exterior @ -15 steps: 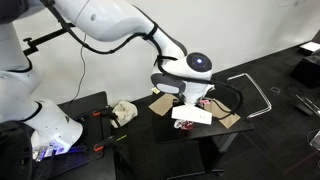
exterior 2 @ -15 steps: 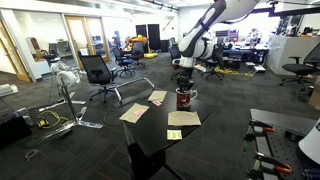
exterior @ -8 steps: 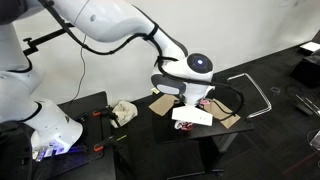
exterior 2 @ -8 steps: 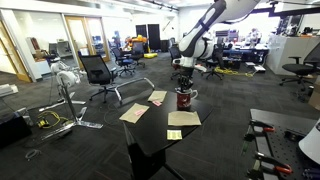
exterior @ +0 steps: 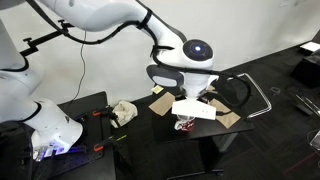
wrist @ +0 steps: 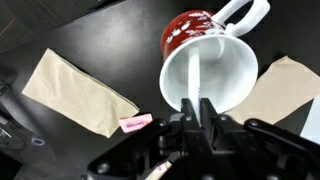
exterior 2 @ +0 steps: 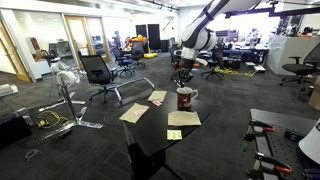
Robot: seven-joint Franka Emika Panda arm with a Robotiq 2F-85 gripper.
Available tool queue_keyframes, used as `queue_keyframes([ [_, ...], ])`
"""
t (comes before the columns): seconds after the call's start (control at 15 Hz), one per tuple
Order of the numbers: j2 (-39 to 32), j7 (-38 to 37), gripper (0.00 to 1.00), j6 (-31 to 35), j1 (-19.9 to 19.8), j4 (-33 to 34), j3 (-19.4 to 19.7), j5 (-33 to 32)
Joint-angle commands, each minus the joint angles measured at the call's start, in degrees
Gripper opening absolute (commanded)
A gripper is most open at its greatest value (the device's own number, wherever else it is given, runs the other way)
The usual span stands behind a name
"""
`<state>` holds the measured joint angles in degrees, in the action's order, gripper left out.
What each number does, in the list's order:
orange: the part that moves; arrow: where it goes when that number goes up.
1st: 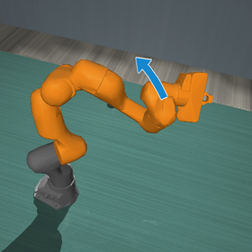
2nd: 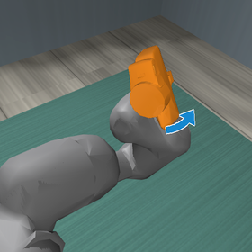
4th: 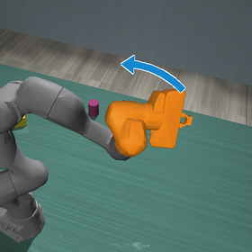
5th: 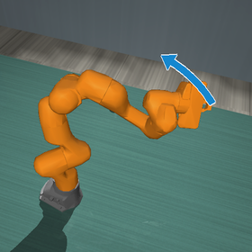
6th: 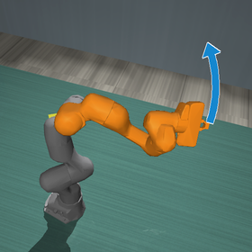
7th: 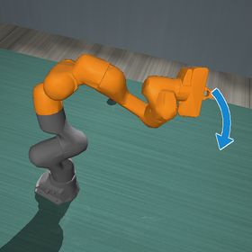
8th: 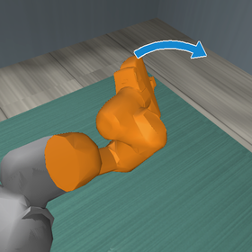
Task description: Put the pen on the table
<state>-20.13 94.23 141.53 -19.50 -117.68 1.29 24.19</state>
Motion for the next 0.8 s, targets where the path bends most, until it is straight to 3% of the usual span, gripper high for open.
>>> queue_keyframes([
  [0.0,6.57,3.17,0.03,0.29,-0.76,-4.23,-1.41,4.10],
  [0.4,13.39,3.59,0.03,-0.51,2.47,-6.31,-0.47,6.49],
  [0.73,13.35,2.64,0.03,-0.61,6.02,-5.47,-0.39,6.79],
])
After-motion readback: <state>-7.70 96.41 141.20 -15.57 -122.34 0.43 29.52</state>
